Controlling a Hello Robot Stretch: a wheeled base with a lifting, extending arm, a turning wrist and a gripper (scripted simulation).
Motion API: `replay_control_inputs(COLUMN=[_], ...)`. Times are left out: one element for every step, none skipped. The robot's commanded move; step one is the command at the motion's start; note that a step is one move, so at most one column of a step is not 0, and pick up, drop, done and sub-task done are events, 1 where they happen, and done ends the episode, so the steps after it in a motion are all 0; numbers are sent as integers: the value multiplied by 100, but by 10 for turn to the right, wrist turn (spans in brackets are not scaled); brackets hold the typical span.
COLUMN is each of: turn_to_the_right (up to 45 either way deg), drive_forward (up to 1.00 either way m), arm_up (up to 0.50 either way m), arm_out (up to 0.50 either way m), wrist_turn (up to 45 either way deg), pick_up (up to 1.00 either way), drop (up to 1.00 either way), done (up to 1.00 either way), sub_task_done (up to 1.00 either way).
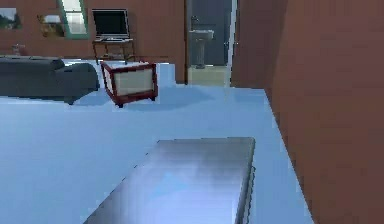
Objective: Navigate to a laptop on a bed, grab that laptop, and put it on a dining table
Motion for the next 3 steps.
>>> replay_control_inputs(turn_to_the_right=[0, 0, 0], drive_forward=[100, 100, 100], arm_up=[0, 0, 0], arm_out=[0, 0, 0], wrist_turn=[0, 0, 0], pick_up=[0, 0, 0], drop=[0, 0, 0], done=[0, 0, 0], sub_task_done=[0, 0, 0])
